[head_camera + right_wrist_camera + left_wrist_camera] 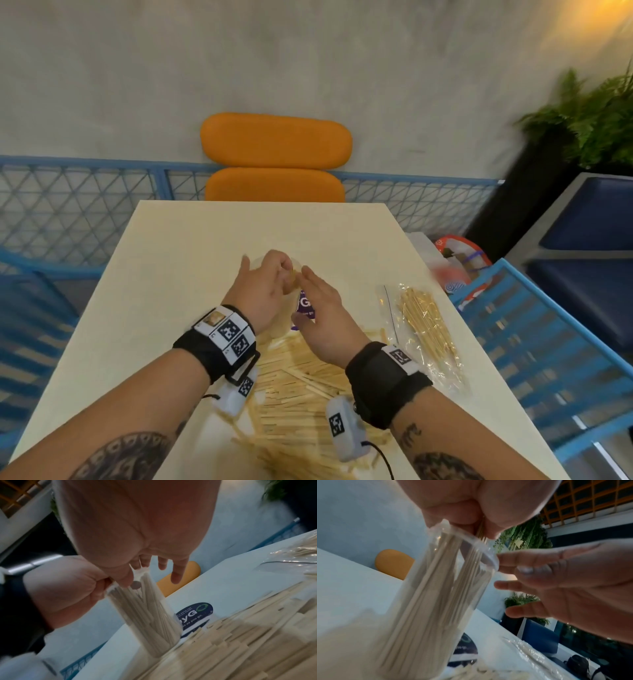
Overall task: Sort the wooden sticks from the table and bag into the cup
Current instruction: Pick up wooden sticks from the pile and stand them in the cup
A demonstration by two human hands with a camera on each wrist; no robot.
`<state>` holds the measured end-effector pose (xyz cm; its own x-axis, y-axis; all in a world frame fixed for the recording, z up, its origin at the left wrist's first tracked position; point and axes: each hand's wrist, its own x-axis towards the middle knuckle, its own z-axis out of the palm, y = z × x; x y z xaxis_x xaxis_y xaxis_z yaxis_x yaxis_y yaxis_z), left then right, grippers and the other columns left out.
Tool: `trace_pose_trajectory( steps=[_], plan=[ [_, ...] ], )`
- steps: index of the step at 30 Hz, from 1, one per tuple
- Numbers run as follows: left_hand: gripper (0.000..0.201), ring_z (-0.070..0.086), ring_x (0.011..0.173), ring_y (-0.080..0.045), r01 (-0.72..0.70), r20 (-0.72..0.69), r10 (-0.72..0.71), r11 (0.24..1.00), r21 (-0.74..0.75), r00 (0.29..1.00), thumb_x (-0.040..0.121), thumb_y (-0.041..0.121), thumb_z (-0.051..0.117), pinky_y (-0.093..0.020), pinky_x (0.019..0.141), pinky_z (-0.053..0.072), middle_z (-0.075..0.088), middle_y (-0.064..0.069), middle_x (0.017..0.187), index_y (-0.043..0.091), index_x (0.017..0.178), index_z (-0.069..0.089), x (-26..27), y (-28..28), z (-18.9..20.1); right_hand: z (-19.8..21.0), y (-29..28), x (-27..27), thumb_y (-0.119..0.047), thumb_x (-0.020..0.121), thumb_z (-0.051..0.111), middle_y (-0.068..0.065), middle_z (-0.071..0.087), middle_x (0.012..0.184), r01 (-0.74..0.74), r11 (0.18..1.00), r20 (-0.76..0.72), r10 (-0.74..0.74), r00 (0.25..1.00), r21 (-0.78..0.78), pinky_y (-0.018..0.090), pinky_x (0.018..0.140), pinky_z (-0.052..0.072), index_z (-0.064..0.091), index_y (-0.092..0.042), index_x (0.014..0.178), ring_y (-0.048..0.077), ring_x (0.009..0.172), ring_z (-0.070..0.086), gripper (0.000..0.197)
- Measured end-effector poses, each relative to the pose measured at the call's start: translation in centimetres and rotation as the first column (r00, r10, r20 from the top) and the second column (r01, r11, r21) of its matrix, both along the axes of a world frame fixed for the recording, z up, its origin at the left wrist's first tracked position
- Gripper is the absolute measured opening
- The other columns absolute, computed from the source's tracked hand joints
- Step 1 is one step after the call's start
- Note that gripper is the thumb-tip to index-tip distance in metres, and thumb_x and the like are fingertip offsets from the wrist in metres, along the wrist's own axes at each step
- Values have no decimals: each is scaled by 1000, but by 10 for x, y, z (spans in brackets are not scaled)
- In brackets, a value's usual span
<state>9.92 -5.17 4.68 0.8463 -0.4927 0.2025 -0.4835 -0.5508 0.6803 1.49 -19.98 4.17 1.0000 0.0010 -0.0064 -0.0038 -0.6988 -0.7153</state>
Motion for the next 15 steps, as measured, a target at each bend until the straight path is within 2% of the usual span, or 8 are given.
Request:
trace_pose_trajectory(
  steps=[1,2,3,5,7,9,11,15],
  plan=[
    [16,64,81,-5,7,23,-8,999,37,1000,105,18,29,-42,124,-6,68,8,82,31,104,39,-1,0,-6,-4,2,0,-19,99,53,-16,5,166,2,1000,-1,-2,1000,-4,28,121,14,18,-31,159,10,151,3,70],
    [19,64,87,-5,14,36,-16,998,54,999,105,19,28,-42,122,-16,68,8,86,30,102,43,-1,1,-11,-6,3,0,-18,99,53,-16,4,166,5,1000,3,-5,1000,-10,30,122,14,16,-32,159,11,152,3,72],
    [23,62,97,-6,22,48,-24,999,43,999,104,20,28,-39,119,-21,67,10,92,28,100,49,-2,1,-16,-9,3,0,-18,99,53,-16,3,166,9,1000,11,-8,1000,-21,30,122,14,15,-31,159,12,152,2,72],
    [31,51,124,-6,48,92,-44,998,-43,995,102,23,28,-38,119,-19,65,15,111,27,97,58,-2,3,-27,-13,4,1,-18,98,53,-16,-1,166,11,997,44,-8,999,-78,30,122,11,12,-29,159,13,152,-2,74],
    [34,32,141,-5,86,134,-67,987,-138,989,100,27,32,-42,122,-11,54,18,132,27,101,66,1,6,-36,-18,5,2,-20,98,53,-15,-4,166,-2,987,84,15,996,-161,33,122,12,7,-29,160,13,153,-4,78],
    [37,22,146,-4,114,153,-90,981,-158,984,101,30,35,-42,124,-2,46,19,141,25,108,71,4,10,-42,-23,5,3,-21,96,53,-14,-3,167,-30,971,94,54,994,-239,39,124,17,4,-27,160,15,153,-4,81],
    [43,21,146,-4,142,179,-119,983,-119,977,101,37,32,-41,125,2,46,22,142,26,118,69,4,14,-43,-25,4,3,-19,95,53,-12,-1,167,-40,956,93,70,993,-289,44,123,22,6,-25,160,18,154,-1,81],
    [53,13,150,-3,136,294,-156,987,85,943,100,48,23,-50,123,-9,46,23,145,31,138,57,4,21,-42,-24,4,3,-16,95,52,-12,-5,167,-56,945,66,81,994,-323,45,122,23,4,-23,160,18,154,-3,81]
  ],
)
